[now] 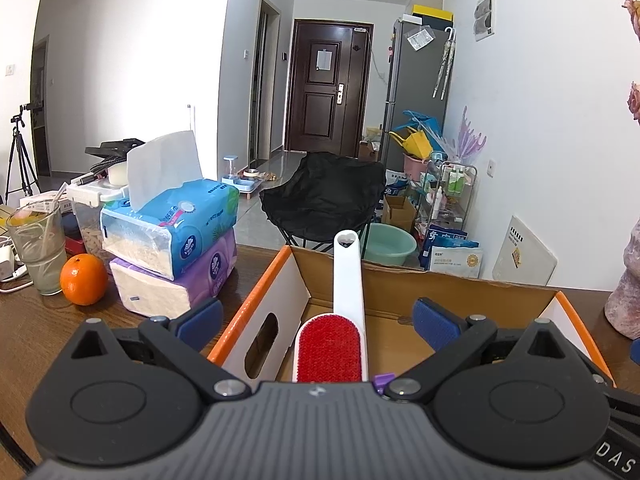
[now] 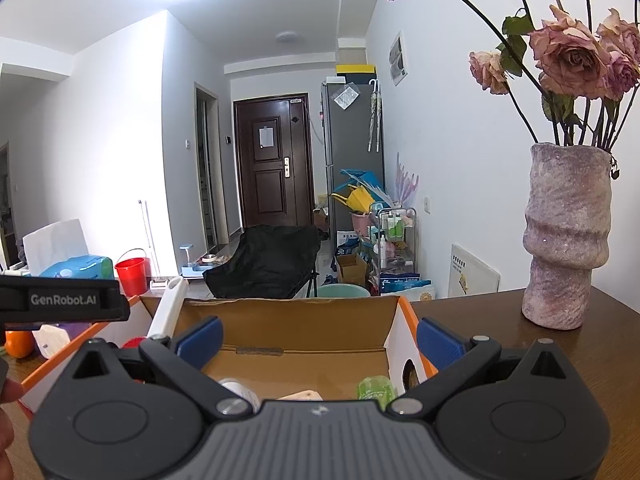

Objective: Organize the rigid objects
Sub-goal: 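Withdraw both open tools from the red box back over the table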

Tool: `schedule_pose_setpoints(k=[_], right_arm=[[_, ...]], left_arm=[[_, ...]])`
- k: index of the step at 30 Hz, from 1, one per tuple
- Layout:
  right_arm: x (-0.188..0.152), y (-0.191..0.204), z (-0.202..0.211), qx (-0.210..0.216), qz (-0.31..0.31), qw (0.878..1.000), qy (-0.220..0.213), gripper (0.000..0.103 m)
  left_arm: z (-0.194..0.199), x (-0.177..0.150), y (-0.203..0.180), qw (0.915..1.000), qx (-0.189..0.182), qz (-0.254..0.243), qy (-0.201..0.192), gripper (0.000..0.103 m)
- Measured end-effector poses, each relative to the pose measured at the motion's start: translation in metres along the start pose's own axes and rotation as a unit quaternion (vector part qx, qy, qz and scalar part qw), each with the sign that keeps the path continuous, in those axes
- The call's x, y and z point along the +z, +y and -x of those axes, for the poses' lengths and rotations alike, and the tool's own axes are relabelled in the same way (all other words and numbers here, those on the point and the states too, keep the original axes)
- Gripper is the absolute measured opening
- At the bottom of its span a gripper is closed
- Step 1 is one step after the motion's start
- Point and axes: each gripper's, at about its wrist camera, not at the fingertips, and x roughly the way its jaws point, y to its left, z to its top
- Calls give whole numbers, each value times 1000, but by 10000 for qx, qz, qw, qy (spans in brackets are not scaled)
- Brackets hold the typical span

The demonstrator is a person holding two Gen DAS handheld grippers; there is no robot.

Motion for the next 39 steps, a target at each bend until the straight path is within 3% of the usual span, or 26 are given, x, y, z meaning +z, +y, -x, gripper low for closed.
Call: schedule_pose_setpoints(k=[19, 39], right_arm=[[-4, -7, 19, 3, -88, 10000, -34, 103], [-22, -9, 77, -78, -83, 9999, -102, 103]], left_arm=[[24, -8, 8, 9999, 94, -96, 27, 103], [69, -34, 25, 9995, -31, -183, 248, 103]])
